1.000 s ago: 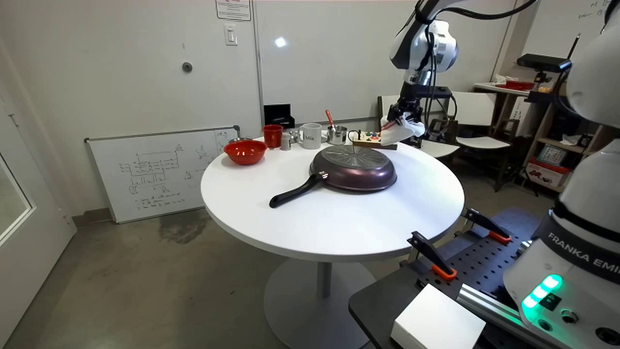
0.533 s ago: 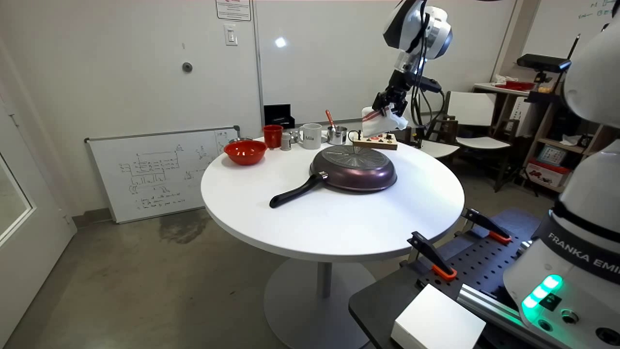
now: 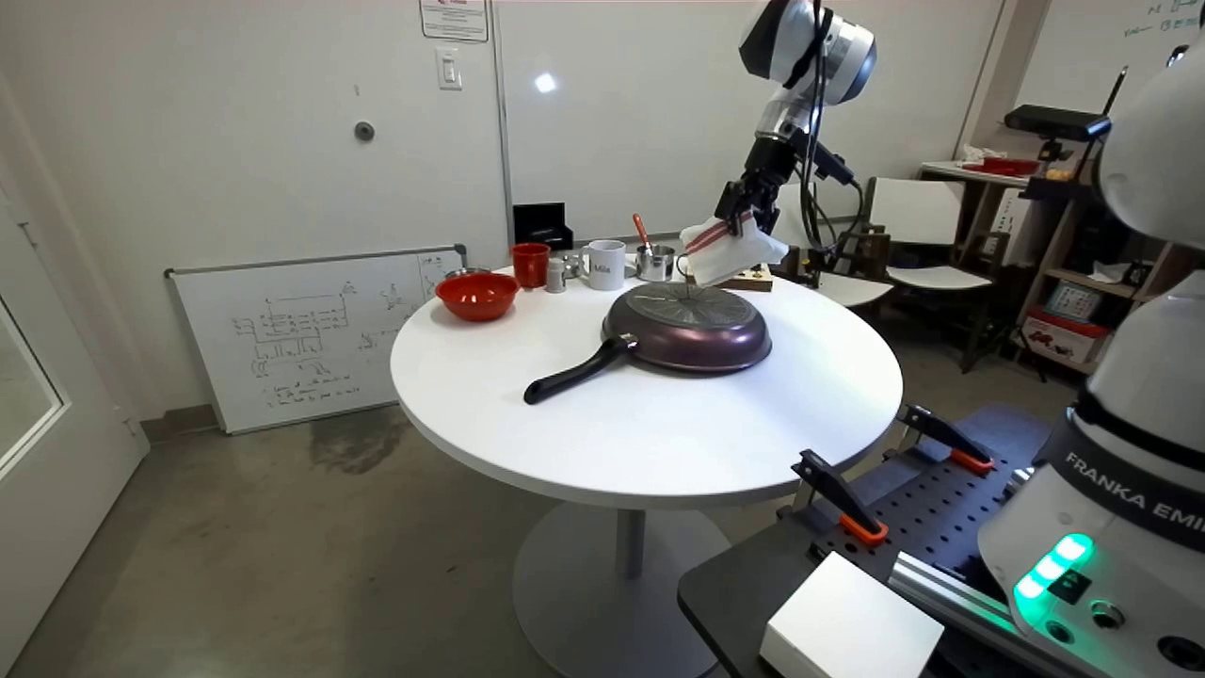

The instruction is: Pick the cloth and wipe the bottom of the pan

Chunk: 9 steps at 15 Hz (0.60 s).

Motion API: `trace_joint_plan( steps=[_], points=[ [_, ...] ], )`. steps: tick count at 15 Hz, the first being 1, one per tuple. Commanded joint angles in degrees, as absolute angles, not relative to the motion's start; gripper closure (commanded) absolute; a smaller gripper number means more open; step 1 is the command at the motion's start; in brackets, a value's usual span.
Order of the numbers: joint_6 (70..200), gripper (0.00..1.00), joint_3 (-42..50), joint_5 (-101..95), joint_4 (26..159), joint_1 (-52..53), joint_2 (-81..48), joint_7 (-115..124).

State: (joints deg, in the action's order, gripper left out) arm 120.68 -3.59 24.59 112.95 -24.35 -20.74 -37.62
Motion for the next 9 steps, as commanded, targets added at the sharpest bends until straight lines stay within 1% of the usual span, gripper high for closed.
trace_joint_plan(
  steps=[1,5,8,9],
  points=[
    [113.93,0.97,-1.72,29.49,114.64,-23.44,-19.95,-41.98],
    [112.33,0.97,-0.21,33.96,117.00,-22.92,-20.42,-42.24],
    [120.06,0.96,0.73,36.84,121.39,-21.20,-19.43,-42.93],
    [123.10,0.97,0.70,38.13,122.43,-20.78,-19.18,-43.88]
  ],
)
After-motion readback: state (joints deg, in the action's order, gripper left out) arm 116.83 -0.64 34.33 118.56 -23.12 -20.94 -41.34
